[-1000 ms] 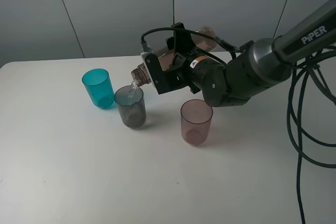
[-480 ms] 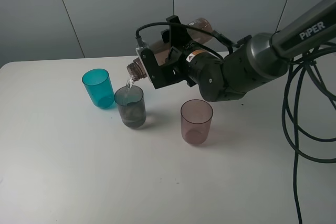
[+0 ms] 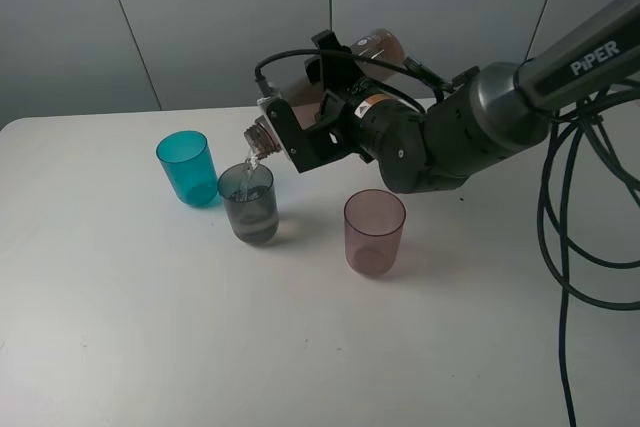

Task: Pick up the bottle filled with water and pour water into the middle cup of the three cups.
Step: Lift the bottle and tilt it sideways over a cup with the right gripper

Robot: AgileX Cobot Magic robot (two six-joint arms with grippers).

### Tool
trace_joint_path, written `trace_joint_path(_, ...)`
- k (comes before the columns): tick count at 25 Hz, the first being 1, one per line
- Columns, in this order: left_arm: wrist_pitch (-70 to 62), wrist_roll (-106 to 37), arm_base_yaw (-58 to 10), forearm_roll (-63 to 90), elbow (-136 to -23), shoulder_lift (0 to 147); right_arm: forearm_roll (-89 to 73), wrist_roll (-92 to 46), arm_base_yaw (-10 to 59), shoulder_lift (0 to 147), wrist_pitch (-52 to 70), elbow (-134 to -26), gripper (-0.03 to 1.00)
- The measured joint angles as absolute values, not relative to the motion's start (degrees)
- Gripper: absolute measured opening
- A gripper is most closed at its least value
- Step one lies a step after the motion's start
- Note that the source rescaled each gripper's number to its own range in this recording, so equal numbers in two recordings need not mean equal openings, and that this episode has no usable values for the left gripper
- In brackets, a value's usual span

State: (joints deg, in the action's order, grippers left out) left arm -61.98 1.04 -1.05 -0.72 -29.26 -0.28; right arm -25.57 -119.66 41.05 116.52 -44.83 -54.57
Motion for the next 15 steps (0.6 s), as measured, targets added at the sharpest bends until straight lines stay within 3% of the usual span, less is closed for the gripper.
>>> trace_joint_path(15, -62.0, 1.2, -1.1, -0.7, -29.3, -0.3, -18.5, -119.7, 41.1, 116.5, -45.2, -54.6, 0.0)
